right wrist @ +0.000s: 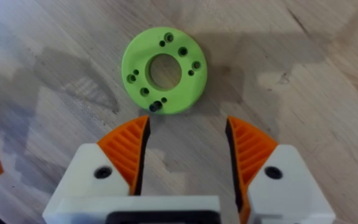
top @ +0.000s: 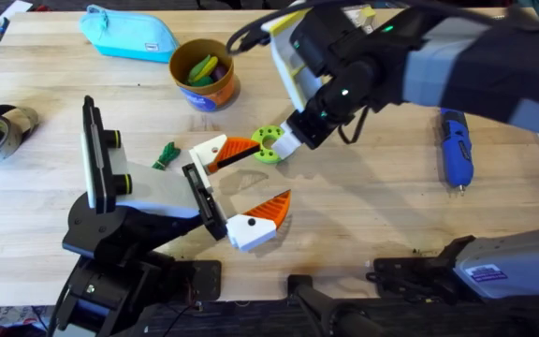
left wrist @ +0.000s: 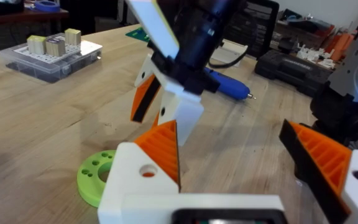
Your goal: Pick up the gripper from the table and insert it into the empty holder that is missing its gripper. Then pick up a screw, insert it into the mounting hole, and use the screwdriver to tighten it. Finally, clean up the table by picking up the vegetable and placing it into the bucket.
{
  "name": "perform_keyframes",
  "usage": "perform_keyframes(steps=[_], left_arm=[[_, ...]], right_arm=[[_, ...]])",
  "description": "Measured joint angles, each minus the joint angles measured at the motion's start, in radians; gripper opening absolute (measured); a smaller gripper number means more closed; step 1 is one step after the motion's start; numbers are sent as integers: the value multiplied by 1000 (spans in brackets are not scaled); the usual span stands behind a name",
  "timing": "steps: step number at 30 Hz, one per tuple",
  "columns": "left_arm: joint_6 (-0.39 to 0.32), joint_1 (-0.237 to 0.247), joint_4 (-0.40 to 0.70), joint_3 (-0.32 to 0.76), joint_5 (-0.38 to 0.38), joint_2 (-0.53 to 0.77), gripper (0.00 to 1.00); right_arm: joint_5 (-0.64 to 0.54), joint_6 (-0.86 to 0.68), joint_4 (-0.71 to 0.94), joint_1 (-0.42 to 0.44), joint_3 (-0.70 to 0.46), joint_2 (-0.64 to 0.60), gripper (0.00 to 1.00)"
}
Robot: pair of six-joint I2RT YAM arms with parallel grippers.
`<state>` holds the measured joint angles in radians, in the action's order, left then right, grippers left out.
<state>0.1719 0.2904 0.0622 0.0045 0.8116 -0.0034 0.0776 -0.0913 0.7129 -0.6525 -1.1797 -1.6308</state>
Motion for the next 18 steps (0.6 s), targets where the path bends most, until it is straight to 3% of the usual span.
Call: perform_keyframes(steps=[10, 18], left_arm=[[1, 0, 1, 0, 0, 4, 989], [1, 0, 1, 1, 0, 4, 989]], right_arm=[[38, 96, 11, 10, 1, -9, 715], [142, 139, -19, 49, 11, 38, 715]])
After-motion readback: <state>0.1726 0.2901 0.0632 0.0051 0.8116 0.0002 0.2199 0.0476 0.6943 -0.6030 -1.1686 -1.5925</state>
